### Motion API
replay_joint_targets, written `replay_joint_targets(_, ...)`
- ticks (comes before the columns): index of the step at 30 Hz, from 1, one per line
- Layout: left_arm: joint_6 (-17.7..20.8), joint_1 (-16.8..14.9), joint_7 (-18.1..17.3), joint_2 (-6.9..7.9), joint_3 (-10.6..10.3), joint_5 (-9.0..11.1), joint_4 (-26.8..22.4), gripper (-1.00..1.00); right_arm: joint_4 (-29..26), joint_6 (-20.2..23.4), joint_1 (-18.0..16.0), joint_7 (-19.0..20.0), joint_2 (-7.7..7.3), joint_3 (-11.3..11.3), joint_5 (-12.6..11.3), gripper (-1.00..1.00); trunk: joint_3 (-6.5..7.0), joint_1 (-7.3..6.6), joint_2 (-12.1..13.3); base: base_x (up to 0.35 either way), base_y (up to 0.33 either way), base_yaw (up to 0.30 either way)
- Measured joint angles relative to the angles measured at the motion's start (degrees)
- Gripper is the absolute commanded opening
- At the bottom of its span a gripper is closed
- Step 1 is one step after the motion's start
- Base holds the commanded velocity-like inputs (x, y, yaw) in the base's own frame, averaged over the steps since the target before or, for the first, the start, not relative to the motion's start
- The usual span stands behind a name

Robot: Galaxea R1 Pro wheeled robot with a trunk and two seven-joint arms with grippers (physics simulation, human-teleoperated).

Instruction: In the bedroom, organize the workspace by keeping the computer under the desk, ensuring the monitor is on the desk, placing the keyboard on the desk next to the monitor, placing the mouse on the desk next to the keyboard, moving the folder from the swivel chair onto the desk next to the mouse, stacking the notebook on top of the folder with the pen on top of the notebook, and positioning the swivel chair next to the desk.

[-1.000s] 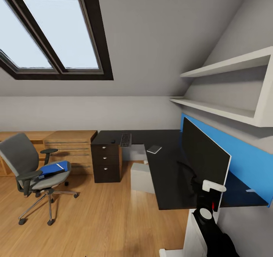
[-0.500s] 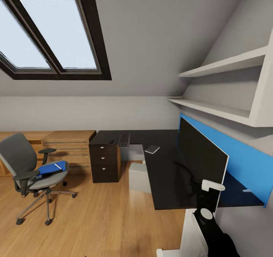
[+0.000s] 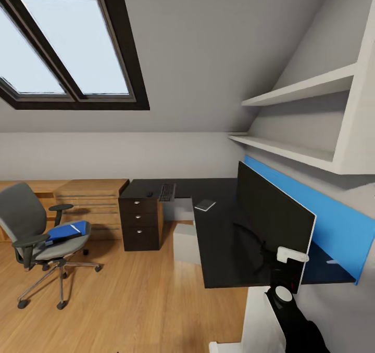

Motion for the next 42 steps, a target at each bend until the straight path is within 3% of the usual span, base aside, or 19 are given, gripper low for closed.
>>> replay_joint_targets(15, 0.00, 0.00, 0.00, 0.09, 0.09, 0.08, 0.00, 1.00, 1.00, 0.00, 0.00, 0.00, 0.18, 0.00, -0.01, 1.00, 0.00, 0.01, 0.00, -0.077, 0.000, 0.000)
replay_joint_targets(26, 0.00, 0.00, 0.00, 0.09, 0.08, 0.03, 0.01, 1.00, 1.24, 0.00, 0.00, -0.01, 0.26, 0.02, 0.00, 1.00, 0.00, 0.03, 0.01, -0.291, -0.011, 0.000)
replay_joint_targets(42, -0.01, 0.00, 0.05, 0.09, 0.06, 0.00, 0.02, 1.00, 1.23, 0.01, 0.00, 1.00, 0.09, -0.01, -0.08, 1.00, 0.00, 0.00, 0.00, -0.075, -0.259, 0.000)
